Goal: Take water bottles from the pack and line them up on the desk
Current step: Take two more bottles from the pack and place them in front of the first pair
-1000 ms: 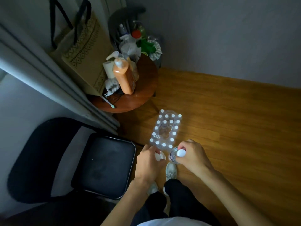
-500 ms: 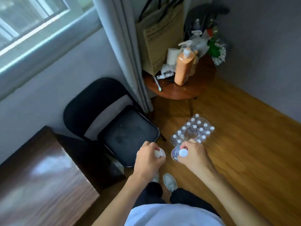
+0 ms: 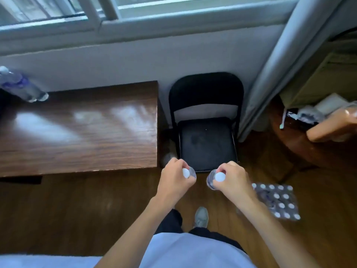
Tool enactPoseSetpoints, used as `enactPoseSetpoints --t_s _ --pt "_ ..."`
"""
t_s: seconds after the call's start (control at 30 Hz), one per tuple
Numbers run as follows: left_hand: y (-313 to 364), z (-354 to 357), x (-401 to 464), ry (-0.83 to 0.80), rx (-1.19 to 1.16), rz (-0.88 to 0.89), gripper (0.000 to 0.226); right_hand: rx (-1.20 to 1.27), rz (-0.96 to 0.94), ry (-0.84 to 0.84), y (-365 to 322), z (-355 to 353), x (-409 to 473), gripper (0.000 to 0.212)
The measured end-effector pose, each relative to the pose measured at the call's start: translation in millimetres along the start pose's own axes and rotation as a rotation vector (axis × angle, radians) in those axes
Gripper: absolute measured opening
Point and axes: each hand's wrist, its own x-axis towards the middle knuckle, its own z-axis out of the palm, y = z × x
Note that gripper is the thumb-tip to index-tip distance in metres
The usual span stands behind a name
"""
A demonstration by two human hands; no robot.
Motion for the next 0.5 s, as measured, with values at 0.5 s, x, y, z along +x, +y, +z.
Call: enactPoseSetpoints --t_s 0.5 --pt "-190 -112 -55 0.271 -0.166 -0.365 0.026 -0.149 -0.419 -0.300 -205 105 -16 0.022"
